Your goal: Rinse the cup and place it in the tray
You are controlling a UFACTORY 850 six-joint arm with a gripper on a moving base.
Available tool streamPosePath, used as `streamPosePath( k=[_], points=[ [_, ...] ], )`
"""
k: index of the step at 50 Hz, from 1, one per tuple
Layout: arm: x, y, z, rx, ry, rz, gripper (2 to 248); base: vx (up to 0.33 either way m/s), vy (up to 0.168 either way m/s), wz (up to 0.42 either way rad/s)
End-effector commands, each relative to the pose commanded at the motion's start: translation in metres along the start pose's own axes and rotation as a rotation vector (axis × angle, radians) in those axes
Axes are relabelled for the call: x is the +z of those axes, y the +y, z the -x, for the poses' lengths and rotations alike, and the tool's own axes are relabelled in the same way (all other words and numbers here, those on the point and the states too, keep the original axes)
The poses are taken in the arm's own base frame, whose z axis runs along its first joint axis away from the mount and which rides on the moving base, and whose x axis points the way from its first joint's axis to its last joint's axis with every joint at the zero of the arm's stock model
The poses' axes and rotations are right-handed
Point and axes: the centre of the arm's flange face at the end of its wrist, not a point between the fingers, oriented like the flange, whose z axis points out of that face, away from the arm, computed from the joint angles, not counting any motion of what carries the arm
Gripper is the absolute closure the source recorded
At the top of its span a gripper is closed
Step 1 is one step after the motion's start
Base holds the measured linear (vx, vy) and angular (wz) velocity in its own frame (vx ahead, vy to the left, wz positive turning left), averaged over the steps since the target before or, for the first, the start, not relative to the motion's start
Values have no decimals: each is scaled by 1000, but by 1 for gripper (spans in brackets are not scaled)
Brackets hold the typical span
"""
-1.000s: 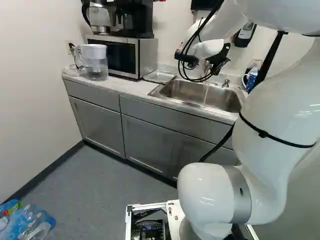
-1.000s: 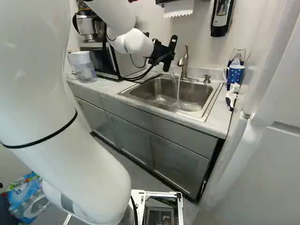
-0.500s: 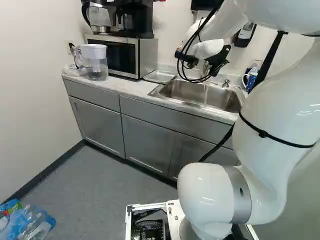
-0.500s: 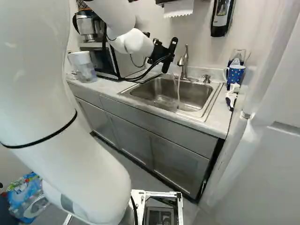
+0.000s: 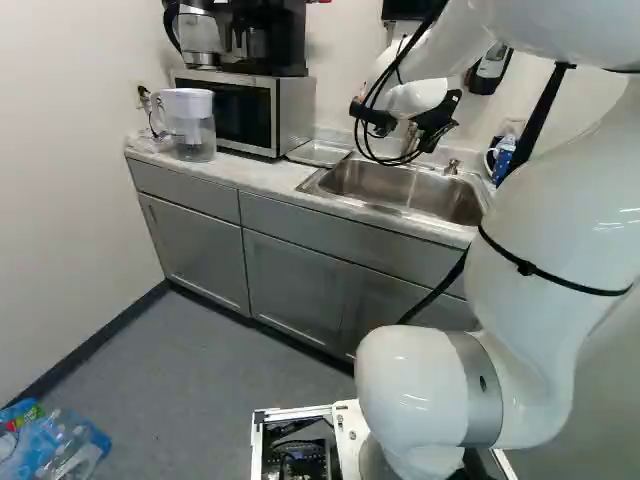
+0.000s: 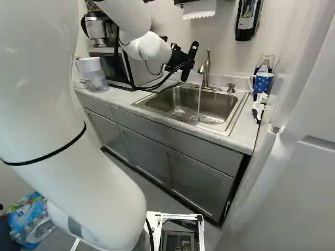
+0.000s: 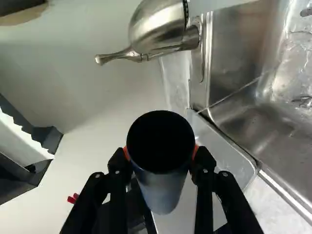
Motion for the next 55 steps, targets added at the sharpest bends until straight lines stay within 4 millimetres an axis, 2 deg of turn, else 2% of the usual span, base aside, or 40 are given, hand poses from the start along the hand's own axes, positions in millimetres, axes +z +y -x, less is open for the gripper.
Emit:
streamPosePath(
  k=[55],
  points=[
    [0, 0, 0, -569, 0, 0, 125, 0, 0, 0]
  ],
)
